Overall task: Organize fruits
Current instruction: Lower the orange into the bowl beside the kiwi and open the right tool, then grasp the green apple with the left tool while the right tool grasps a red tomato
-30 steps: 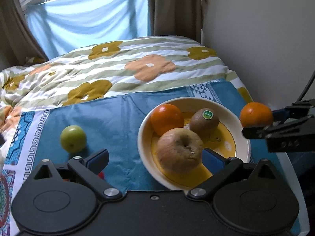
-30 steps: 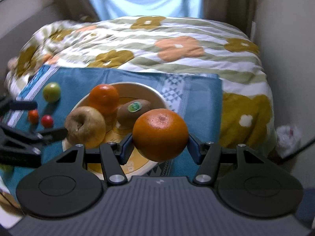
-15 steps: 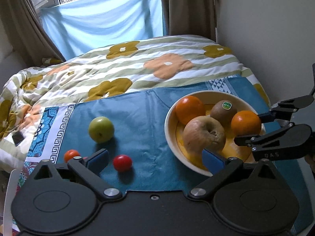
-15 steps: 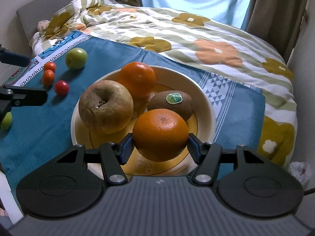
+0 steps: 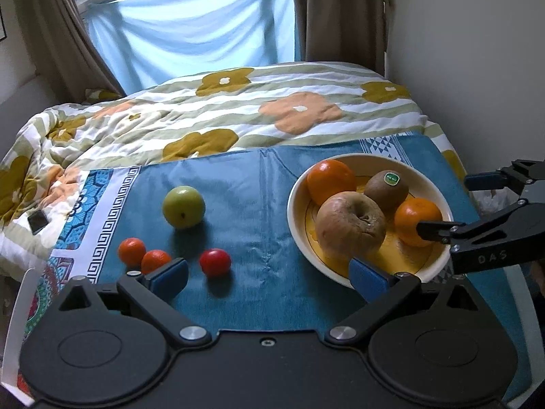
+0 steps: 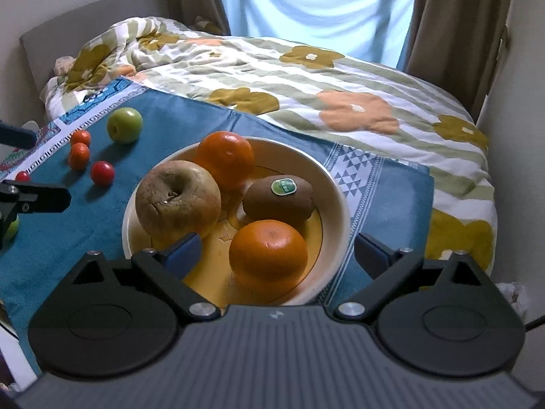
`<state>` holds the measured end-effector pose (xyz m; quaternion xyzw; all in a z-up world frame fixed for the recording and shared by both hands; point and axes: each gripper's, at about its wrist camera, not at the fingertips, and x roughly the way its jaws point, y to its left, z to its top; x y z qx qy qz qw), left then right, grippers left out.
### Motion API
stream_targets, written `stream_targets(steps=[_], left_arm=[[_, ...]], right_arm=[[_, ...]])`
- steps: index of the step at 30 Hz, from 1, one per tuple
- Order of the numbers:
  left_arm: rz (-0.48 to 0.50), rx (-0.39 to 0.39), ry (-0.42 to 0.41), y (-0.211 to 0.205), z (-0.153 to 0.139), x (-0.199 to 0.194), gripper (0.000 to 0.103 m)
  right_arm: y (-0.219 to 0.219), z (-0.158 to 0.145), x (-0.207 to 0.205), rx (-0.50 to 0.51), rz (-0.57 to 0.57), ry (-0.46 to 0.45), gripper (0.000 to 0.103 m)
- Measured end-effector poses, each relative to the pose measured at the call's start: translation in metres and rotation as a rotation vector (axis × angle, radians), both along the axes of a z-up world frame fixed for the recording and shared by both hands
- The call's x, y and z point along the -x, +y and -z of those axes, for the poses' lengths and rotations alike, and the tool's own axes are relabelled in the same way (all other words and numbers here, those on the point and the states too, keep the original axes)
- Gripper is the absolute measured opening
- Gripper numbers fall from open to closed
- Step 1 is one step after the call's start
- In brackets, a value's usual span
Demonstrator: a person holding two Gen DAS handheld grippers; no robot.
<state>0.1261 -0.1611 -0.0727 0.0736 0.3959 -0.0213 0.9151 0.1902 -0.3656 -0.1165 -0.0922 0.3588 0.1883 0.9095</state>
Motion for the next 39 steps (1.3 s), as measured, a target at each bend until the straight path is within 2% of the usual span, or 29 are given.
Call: stream_targets(steps=[10, 19, 24, 31, 39], left_arm=[[-0.084, 0.014, -0.056, 0.027, -0.026, 0.026, 0.102], [-0.189, 0.034, -0.089, 0.068, -0.047, 0.049, 0.102], [-0.265, 0.04, -0.096, 0.093, -0.05, 0.062, 0.102], [-0.373, 0.046, -0.064, 0.124, -0.035, 0.077, 0.102], [-0.433, 0.037, -0.004, 0.132, -0.003, 0.078, 0.101]], right_arm=[[0.003, -0.034, 0.018, -0.038, 0.019, -0.024, 0.103], [0.036, -0.065, 0.024, -0.081, -0.044, -0.021, 0.103], [0.065, -0.074, 0.022, -0.104, -0.107, -0.009, 0.103], [0.112, -0.067, 0.013, -0.111, -0.205, 0.007, 0.103], [0.162, -0.038, -0.005, -0.08, -0.302, 0.045, 0.103]])
